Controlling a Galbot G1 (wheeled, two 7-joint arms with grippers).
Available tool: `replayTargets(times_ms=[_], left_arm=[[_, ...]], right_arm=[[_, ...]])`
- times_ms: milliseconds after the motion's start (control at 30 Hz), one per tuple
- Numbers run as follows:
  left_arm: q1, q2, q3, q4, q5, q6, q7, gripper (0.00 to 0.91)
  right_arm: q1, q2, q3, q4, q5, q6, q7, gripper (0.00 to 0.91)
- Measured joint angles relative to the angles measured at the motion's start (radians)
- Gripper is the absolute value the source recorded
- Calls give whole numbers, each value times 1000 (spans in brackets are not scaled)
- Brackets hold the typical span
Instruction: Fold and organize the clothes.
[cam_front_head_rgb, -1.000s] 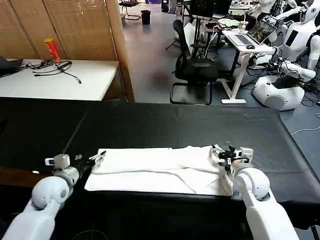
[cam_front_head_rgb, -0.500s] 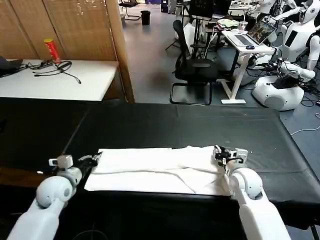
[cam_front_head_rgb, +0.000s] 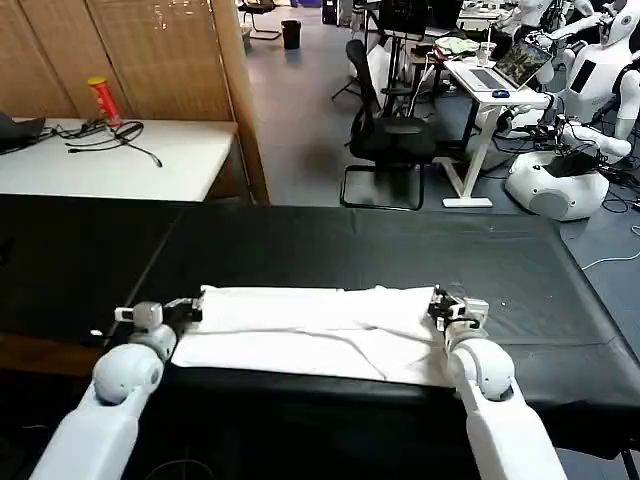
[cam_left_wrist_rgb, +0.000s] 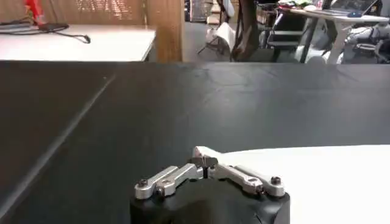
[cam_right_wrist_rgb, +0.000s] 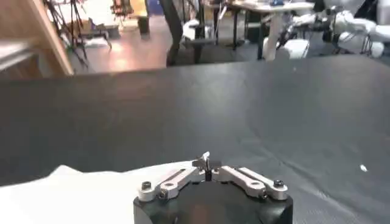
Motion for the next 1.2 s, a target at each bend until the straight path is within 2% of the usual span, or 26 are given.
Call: replayTargets(times_ms=[33,67,100,267,467,833,1200], left_arm=[[-1,0,-1,2,2,0,0,0],[-1,0,-1,3,4,0,0,283],[0,0,-3,3,10,0,-1,878],[9,-2,-16,-14,41,-7,11,878],[27,0,-36,-51,82,-36,35,878],[146,-10,-120,-155,38,-63,70,878],[276,-75,-182,-185,44,-98,104,878]], right_arm=[[4,-5,-1,-1,9,-1,-12,176],[5,-11,-1,0,16,-1,-22,878],[4,-18,1,3,24,-2,-34,878],[-20,-46,15,51,29,-3,-61,878],[-88,-68,42,158,59,-8,-56,878],[-229,-63,87,343,49,-5,-55,878],[-276,-63,94,402,22,4,-56,878]])
